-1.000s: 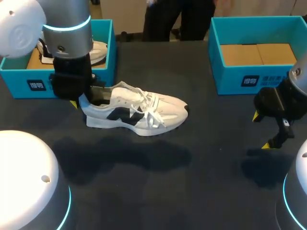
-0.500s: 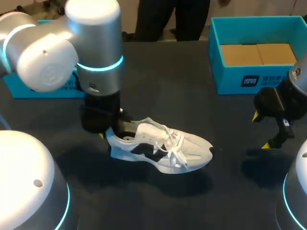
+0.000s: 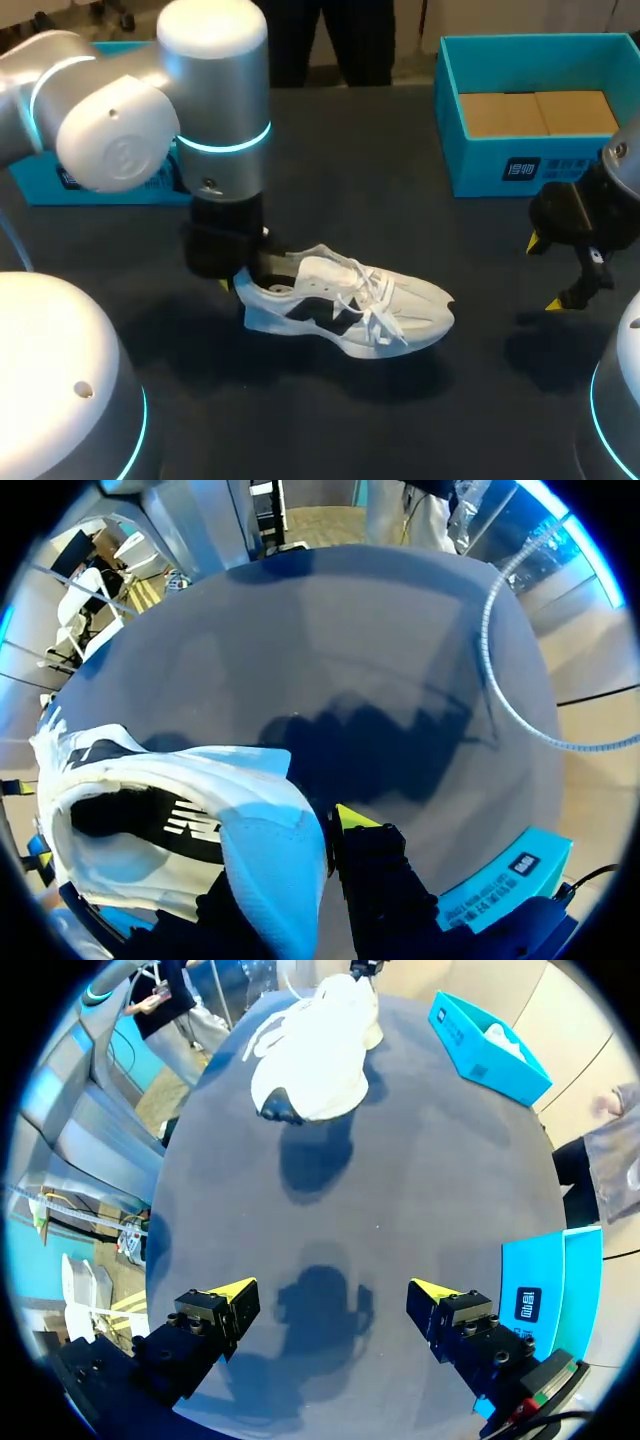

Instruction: Take the shoe out of the shoebox, open the shoe tongue, remove and reinsert the insole, then place the shoe into the shoebox

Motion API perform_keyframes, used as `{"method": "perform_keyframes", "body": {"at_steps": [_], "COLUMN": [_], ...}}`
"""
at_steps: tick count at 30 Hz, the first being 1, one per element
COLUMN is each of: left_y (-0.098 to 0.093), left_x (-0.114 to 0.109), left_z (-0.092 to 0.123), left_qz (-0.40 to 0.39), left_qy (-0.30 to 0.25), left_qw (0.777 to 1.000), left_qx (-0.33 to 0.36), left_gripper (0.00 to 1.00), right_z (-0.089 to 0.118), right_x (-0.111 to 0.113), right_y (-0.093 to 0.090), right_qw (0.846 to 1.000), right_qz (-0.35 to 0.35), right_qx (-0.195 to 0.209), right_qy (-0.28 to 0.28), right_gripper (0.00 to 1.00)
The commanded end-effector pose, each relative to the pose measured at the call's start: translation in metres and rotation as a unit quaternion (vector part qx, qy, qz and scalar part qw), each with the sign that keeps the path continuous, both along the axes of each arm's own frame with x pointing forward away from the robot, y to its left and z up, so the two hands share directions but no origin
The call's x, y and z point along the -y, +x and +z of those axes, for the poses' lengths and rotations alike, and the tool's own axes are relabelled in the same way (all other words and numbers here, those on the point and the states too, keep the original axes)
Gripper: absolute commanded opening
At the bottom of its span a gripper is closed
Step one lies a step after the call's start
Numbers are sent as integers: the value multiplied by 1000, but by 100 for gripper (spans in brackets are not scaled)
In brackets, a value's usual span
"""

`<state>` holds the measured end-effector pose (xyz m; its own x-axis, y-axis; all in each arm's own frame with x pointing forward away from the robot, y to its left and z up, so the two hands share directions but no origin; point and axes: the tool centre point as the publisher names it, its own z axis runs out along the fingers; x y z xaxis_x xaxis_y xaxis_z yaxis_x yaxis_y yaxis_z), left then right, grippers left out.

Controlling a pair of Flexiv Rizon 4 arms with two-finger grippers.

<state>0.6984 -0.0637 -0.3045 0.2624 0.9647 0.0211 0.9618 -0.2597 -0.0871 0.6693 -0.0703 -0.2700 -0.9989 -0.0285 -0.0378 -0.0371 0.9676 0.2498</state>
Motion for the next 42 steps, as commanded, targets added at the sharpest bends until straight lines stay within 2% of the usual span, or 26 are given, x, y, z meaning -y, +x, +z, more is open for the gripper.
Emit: {"method": "perform_keyframes", "body": {"at_steps": [1, 7, 19, 26, 29, 42], "left_y": [-2, -4, -7, -10, -9, 0], "left_x": [15, 31, 32, 41, 43, 46], "left_z": [-29, -50, -48, -71, -82, -94], "left_qz": [14, 20, 20, 35, 35, 54], "left_qy": [3, 22, 28, 66, 66, 74], "left_qw": [1000, 1000, 999, 997, 997, 996], "left_qx": [-7, -8, -11, 3, -6, 13], "left_gripper": [0, 0, 0, 0, 0, 0], "right_z": [-1, -1, -1, -1, -1, -1], "right_x": [0, 0, 0, 0, 0, 0], "right_y": [0, 0, 0, 0, 0, 0], "right_qw": [1000, 1000, 1000, 1000, 1000, 1000], "right_qz": [0, 0, 0, 0, 0, 0], "right_qx": [1, 1, 1, 1, 1, 1], "right_qy": [-1, -1, -1, -1, -1, -1], "right_gripper": [100, 100, 100, 100, 100, 100]}}
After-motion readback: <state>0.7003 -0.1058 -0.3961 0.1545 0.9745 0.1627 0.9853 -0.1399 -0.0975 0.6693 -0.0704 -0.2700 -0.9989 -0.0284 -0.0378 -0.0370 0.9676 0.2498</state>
